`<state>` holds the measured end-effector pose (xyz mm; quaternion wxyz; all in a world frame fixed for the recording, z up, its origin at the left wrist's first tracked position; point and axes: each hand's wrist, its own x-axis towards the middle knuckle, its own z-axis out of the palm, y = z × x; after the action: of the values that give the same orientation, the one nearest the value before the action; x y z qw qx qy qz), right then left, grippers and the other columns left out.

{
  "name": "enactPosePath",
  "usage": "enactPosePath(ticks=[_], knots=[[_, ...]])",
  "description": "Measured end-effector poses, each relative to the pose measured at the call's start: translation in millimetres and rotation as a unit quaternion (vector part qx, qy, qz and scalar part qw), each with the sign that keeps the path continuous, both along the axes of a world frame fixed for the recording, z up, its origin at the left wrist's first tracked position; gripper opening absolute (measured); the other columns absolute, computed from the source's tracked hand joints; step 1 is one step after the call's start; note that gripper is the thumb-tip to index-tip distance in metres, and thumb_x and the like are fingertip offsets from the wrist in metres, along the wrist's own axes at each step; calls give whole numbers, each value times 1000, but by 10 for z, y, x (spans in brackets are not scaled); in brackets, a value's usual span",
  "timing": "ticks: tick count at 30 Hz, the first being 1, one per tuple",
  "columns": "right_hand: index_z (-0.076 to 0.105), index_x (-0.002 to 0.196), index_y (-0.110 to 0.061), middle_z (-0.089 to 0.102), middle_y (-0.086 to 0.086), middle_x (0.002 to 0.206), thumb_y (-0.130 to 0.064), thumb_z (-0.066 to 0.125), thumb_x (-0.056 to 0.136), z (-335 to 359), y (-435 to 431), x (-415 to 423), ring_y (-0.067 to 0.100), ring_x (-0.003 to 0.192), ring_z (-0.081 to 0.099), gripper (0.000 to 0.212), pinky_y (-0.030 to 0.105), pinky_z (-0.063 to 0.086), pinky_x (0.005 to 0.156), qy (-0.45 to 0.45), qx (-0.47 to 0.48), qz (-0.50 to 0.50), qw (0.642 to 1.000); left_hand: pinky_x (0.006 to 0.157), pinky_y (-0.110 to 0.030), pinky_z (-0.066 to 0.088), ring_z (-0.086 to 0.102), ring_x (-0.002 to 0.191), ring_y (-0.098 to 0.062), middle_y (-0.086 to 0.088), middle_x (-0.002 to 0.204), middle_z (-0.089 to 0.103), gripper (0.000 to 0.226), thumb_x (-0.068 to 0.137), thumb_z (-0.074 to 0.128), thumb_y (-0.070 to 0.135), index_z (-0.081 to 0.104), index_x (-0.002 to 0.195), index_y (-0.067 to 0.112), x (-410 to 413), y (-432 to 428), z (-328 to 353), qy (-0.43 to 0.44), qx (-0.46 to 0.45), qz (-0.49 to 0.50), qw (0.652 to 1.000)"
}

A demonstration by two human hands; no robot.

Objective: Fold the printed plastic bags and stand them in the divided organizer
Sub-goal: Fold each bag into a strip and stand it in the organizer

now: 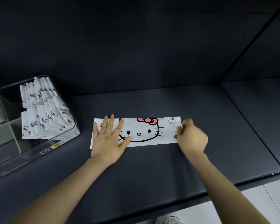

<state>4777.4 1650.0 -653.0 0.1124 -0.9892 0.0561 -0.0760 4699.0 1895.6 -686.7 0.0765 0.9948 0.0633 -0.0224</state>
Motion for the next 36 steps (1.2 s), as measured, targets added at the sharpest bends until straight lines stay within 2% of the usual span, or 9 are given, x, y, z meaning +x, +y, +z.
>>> enactPosePath(ticks=[3, 6, 8, 12, 23, 25, 28, 32, 36], knots=[[59, 120, -17, 62, 15, 112, -22, 62, 82, -17, 298, -145, 35, 92, 60, 39, 45, 36, 81, -144, -125, 117, 975, 114, -49, -12, -3, 148, -25, -9, 161, 6, 99, 72, -22, 79, 11, 152, 32, 2, -10, -14, -10, -3, 1, 1000], [52, 136, -25, 47, 15, 143, -36, 29, 92, -95, 747, -258, 35, 131, 44, 50, 53, 19, 107, -26, -107, 311, 944, 113, -50, -13, 0, 148, -25, -9, 161, 9, 93, 76, -14, 80, 14, 151, 33, 0, -7, -32, -15, 2, 3, 1000], [30, 148, -32, 21, 7, 158, -46, 0, 90, -166, 857, -250, 27, 147, 16, 67, 51, -2, 115, 76, -105, 357, 925, 113, -50, -14, 1, 149, -25, -9, 161, 9, 93, 75, -14, 81, 13, 151, 34, 4, -6, -33, -15, 7, 6, 1000], [-1, 151, -39, -5, -5, 161, -53, -18, 80, -226, 571, -160, 17, 147, -12, 74, 48, -16, 115, 121, -112, 314, 935, 114, -52, -11, -4, 148, -23, -6, 161, 4, 86, 76, -2, 78, 9, 151, 36, 19, -2, -31, -5, 11, 14, 1000], [-3, 153, -28, -3, -9, 161, -53, -25, 75, -129, -130, -61, 15, 148, -8, 85, 50, -12, 116, 174, -131, 206, 954, 115, -53, -9, -6, 148, -23, -7, 161, 2, 88, 75, -5, 77, 9, 152, 37, 11, -1, 0, 4, 12, 4, 1000], [12, 153, -20, 15, -1, 160, -52, -15, 81, -86, -102, -18, 21, 147, 11, 83, 51, 0, 117, 136, -115, 190, 966, 115, -53, -7, 0, 149, -24, -8, 161, 8, 86, 78, -1, 77, 14, 152, 36, 21, 2, -13, -9, 11, 5, 1000], [40, 144, -9, 55, 12, 133, -40, 32, 97, -18, -60, 106, 35, 118, 52, 57, 48, 38, 98, 48, -64, 184, 980, 115, -52, -8, 1, 149, -25, -8, 161, 10, 86, 79, -3, 78, 15, 151, 35, 12, 3, -27, -5, 10, -3, 1000], [52, 131, -19, 56, -2, 109, -34, 63, 85, 228, -105, 330, 22, 110, 50, 50, 32, 40, 88, 195, -15, 184, 963, 117, -51, -8, -5, 148, -22, -6, 161, 2, 90, 73, -18, 81, 1, 149, 36, 46, 89, -12, 2, 15, -49, 999], [58, 76, -27, 48, -15, 73, -35, 74, 74, 364, -206, 238, 13, 84, 50, 18, 24, 32, 69, 269, 21, 196, 943, 117, -46, -14, -20, 145, -16, 2, 158, -17, 91, 64, -26, 83, -14, 143, 39, 104, 222, 46, 26, 15, -124, 992]])
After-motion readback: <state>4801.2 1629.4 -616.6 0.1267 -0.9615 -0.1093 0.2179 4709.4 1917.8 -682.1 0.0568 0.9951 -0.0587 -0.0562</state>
